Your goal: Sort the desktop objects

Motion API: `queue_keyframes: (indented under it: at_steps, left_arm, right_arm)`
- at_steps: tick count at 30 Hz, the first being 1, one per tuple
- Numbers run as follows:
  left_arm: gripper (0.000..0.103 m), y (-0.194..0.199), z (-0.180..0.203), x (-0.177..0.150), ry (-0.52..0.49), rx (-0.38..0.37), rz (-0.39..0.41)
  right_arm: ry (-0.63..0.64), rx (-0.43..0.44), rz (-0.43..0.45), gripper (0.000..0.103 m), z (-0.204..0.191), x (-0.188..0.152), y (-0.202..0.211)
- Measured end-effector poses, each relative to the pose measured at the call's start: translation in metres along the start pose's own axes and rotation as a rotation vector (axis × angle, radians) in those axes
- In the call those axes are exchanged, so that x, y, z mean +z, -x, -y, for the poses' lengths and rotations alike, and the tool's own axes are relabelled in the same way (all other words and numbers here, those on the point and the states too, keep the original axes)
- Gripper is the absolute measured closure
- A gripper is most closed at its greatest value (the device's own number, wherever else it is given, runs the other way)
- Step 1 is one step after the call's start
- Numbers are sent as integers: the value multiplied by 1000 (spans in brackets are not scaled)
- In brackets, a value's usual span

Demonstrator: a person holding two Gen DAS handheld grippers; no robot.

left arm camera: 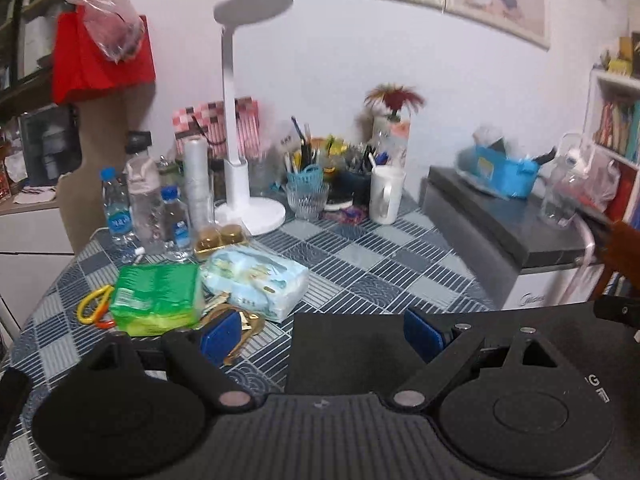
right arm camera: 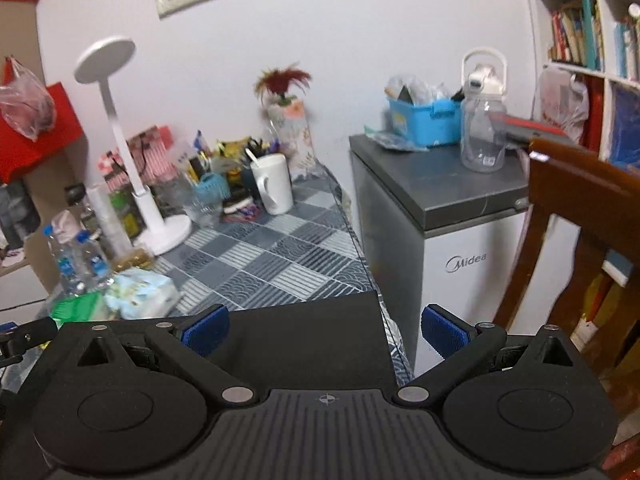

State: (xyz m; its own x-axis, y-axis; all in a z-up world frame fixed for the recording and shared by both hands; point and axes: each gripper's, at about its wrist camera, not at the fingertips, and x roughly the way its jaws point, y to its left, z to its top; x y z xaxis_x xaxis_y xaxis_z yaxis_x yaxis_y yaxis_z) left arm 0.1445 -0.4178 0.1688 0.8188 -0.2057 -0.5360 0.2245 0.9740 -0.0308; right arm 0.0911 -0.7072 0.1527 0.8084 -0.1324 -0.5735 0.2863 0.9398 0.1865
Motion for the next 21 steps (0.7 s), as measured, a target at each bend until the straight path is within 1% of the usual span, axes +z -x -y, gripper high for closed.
queue_keyframes:
  at_steps: [5,11,17,21]
  left_arm:
    - [0,-51,13,-3,-40,27,-24]
    - [0,-105,17,-13,-53,56,-51]
    - [0,-143,19,-26,-71,70,-54]
    - [0,-164,20,-31,-82,78,-68]
  right_arm:
    - [11,10,-45,0,10,-2,-61]
    - [29,27,-49,0,11,-9,-113]
    - [42,41,-19,0,13,-19,-148]
    - [99,49,-7,0,6,-29,-163]
